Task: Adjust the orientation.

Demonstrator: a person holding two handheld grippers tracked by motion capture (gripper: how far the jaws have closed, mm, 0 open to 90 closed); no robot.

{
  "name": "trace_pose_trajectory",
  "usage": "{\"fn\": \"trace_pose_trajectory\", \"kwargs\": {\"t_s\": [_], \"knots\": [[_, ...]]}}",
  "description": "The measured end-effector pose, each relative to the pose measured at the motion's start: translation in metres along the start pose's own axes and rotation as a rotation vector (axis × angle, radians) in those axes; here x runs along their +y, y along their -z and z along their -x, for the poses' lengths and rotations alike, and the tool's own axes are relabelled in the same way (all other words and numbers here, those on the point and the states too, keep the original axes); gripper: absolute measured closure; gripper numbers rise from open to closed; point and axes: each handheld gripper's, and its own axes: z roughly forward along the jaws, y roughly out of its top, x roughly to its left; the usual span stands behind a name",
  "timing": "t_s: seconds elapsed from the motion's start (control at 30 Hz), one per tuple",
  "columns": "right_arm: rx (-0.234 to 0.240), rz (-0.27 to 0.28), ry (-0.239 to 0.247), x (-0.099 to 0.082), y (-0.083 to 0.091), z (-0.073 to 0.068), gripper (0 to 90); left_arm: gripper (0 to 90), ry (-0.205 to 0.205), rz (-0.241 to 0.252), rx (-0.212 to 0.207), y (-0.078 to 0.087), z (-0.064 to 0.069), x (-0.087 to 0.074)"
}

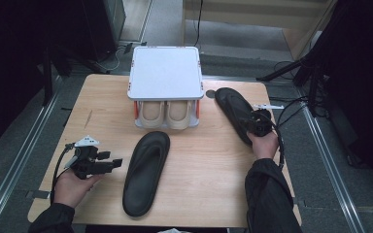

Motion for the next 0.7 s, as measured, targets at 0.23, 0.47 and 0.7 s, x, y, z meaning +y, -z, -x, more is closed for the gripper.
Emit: {"fn": "trace_pose_trajectory", "kwargs": {"t_s": [0.23, 0.47, 0.7], "knots": [[0.034, -0.015, 0.012, 0.0, -0.003, -0.01, 87.7, 34.9, 0.0, -0.003, 0.002, 0.0, -0.001, 0.0], [0.046, -0.024, 0.026, 0.001, -0.007, -0.018, 87.2, 34.9, -0.003, 0.0, 0.002, 0.0, 0.0, 0.0], [0.063, -0.031, 0.033, 0.002, -0.011, -0.024, 86.7, 34.9, -0.002, -0.001, 0.001, -0.001, 0.0, 0.0]]}}
